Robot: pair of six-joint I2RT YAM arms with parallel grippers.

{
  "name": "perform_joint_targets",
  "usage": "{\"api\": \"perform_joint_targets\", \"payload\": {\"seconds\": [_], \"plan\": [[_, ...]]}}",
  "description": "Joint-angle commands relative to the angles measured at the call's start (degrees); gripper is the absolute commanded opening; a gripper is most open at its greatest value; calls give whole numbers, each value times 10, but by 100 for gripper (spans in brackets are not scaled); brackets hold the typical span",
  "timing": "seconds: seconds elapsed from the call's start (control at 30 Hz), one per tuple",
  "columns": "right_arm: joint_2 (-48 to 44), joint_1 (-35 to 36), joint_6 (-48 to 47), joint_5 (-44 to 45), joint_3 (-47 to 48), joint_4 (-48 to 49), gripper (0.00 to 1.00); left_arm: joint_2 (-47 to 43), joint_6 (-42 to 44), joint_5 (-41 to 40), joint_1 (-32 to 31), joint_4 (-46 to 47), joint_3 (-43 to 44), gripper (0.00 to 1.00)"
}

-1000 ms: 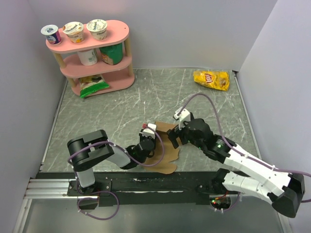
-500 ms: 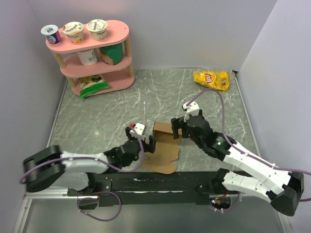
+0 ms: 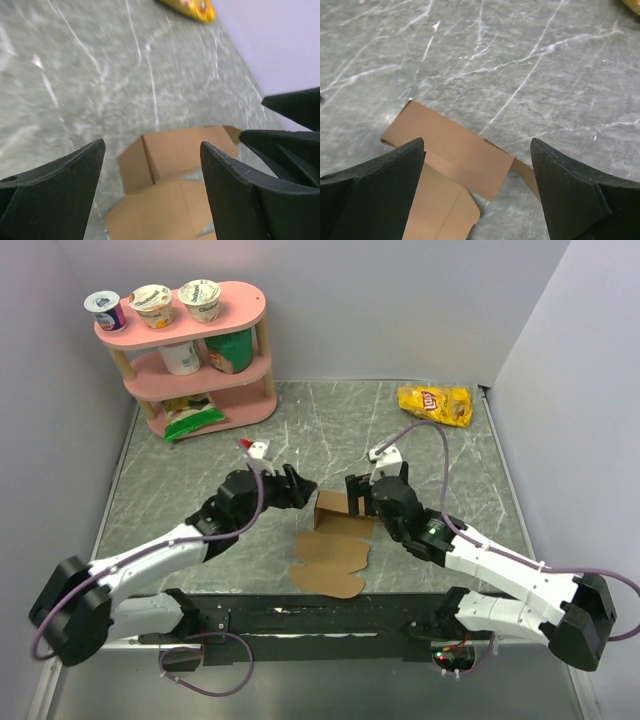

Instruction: Fold the paper box

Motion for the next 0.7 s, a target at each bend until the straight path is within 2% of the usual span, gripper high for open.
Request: {"api": "perform_joint_targets", "payload": {"seconds": [0.0,0.5,0.67], "plan": [[21,20,-16,77,-29,78,92,68,-35,105,8,-24,27,81],[92,41,-18,95,-20,96,93,160,-63,133,29,71,0,69],[105,41,-14,96,-22,93,92,180,-68,140,35,92,-5,60]]}}
